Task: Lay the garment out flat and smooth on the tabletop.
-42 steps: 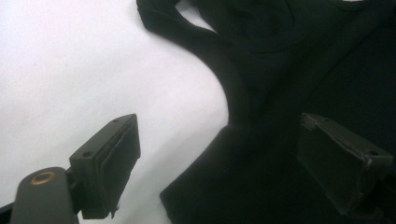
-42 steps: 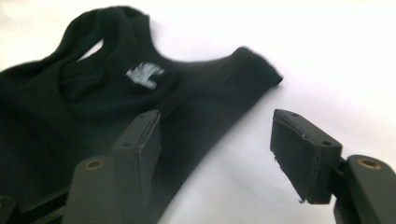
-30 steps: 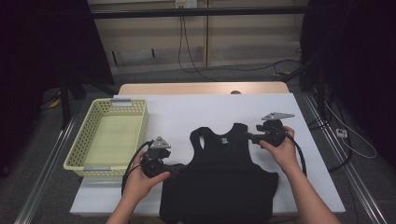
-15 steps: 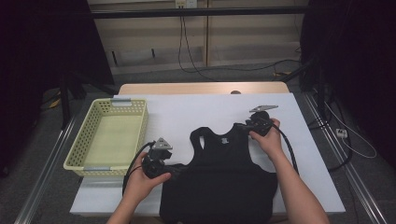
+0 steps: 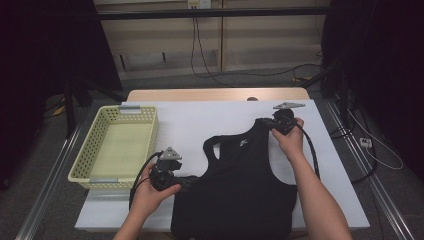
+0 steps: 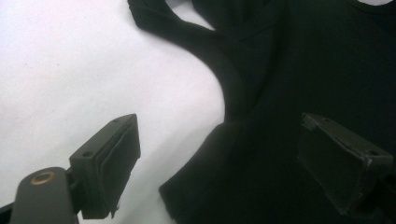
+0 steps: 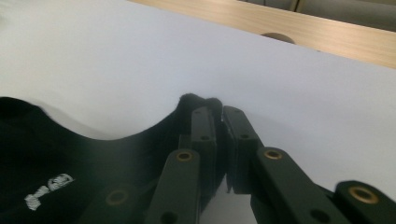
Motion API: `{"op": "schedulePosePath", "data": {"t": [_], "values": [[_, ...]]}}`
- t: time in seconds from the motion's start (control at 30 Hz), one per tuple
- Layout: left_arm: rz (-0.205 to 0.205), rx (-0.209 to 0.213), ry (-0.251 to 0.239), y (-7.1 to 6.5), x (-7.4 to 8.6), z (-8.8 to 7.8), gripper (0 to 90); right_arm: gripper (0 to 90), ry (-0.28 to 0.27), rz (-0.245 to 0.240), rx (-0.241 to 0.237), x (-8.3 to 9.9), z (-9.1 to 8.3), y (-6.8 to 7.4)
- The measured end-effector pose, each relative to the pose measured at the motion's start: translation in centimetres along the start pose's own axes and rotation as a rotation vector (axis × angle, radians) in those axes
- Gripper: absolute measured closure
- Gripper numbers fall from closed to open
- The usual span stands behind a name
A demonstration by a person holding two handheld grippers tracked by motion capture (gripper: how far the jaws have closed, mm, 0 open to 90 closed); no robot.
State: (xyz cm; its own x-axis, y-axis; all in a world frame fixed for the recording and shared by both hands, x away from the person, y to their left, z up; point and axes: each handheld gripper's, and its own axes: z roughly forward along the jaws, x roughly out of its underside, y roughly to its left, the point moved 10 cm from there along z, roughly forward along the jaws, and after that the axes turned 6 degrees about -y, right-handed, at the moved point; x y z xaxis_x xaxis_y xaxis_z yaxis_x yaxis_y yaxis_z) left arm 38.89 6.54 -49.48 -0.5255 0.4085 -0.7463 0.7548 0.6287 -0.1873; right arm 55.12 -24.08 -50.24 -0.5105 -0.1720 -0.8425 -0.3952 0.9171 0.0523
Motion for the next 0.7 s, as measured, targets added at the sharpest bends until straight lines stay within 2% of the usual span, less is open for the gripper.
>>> {"op": "schedulePosePath", "data": {"t": [0.13,0.2,0.23,0.33,0.4,0.5,0.67,0.7], "values": [[0.0,-0.001,0.0,0.0,0.0,0.0,14.4,83.2,0.008,0.01,0.006,0.6,0.7,-0.4],[0.003,0.002,0.004,0.0,0.1,0.0,14.4,79.7,0.025,0.014,0.016,1.1,1.0,-0.4],[0.004,-0.002,0.006,0.1,0.1,0.1,14.4,74.6,0.038,0.026,0.011,1.3,1.2,-0.2],[0.002,-0.001,0.004,0.1,0.1,0.0,14.4,59.9,0.045,0.013,0.038,1.4,1.2,-0.2],[0.008,-0.006,0.004,0.2,0.1,-0.1,14.4,51.8,0.047,0.008,0.037,1.2,0.9,0.1],[0.002,-0.007,0.002,0.2,0.1,-0.2,14.4,47.8,0.046,-0.038,0.023,0.6,0.0,1.2],[0.007,-0.011,0.005,0.1,0.2,-0.2,14.4,39.7,0.043,-0.034,-0.043,-0.1,-1.1,4.1],[0.007,-0.011,0.006,0.1,0.2,-0.2,14.4,38.7,0.045,-0.049,-0.055,-0.1,-1.2,4.7]]}}
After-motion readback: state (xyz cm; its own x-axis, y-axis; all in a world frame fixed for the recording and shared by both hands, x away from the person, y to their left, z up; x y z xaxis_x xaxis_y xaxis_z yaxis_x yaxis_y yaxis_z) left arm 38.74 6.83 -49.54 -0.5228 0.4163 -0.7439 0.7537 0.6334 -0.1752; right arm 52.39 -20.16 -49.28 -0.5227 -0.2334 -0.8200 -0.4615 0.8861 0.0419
